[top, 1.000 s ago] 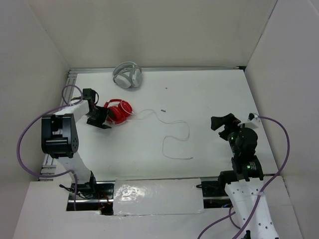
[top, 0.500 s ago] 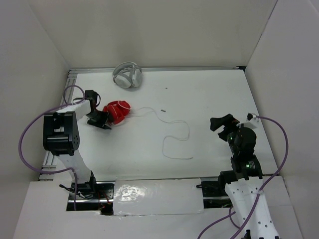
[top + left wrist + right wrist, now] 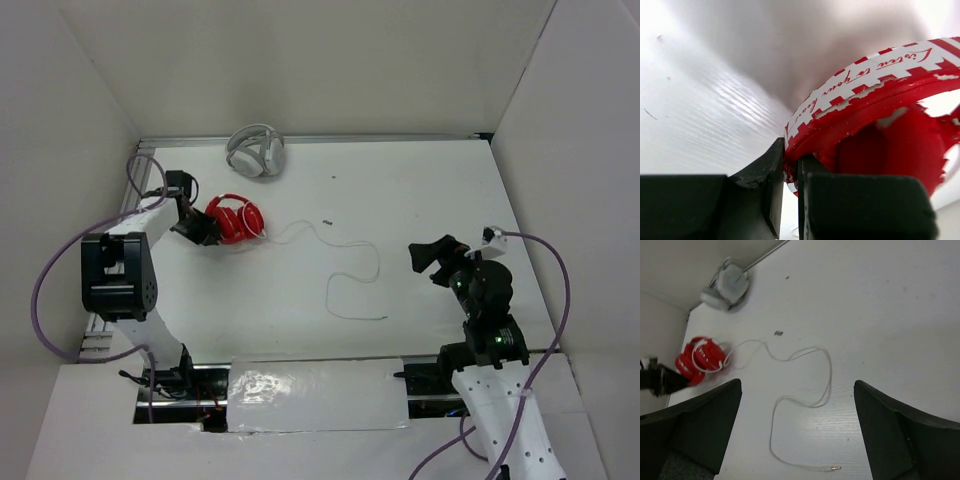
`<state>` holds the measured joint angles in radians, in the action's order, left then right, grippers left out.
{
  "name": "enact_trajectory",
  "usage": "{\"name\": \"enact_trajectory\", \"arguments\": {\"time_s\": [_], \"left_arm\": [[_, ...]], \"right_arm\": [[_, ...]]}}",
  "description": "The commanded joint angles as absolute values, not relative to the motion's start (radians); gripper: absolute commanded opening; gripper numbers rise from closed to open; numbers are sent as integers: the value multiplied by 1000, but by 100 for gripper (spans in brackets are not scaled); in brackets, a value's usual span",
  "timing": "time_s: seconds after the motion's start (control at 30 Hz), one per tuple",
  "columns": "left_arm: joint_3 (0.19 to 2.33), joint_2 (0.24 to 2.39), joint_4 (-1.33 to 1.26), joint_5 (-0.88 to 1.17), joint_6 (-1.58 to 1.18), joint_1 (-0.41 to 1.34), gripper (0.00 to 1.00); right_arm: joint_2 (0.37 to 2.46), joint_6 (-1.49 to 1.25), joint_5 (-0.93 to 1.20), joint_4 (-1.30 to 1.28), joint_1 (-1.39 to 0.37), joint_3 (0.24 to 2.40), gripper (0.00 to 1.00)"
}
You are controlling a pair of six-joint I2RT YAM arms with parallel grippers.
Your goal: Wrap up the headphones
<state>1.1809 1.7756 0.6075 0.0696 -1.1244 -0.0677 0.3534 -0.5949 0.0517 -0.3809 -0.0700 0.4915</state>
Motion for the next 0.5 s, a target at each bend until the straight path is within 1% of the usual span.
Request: {"name": "enact_trajectory", "arguments": {"time_s": [0.0, 0.07, 0.1, 0.17, 0.2, 0.23, 0.27, 0.3, 0.33, 0.4, 0.47], "left_arm": [[1193, 1629, 470, 116, -916, -48, 0], [1190, 1562, 393, 147, -800, -32, 0], [1181, 1534, 364, 172, -763, -32, 0], [1163, 1451, 234, 332, -610, -31, 0], [1146, 1424, 198, 391, -574, -31, 0], [1141, 1376, 180, 464, -551, -29, 0], [1144, 1353, 166, 495, -502, -19, 0], [1147, 1333, 154, 523, -474, -12, 0], [1153, 1300, 155, 570, -412, -8, 0], [1169, 1272, 181, 610, -352, 31, 0], [1180, 1240, 213, 601, -313, 70, 0]], "right_arm": [[330, -532, 126, -318, -172, 508, 100], [356, -506, 130, -287, -240, 499, 100], [373, -494, 118, -272, -323, 502, 100], [446, -445, 17, -262, -424, 512, 100], [474, -430, -58, -253, -483, 515, 100], [503, -420, -146, -244, -631, 521, 100], [561, -399, -354, -217, -709, 523, 100], [587, -379, -453, -201, -792, 525, 100], [642, -332, -647, -178, -956, 526, 100], [699, -266, -779, -111, -1095, 535, 100], [796, -191, -866, -63, -1210, 561, 100]]}}
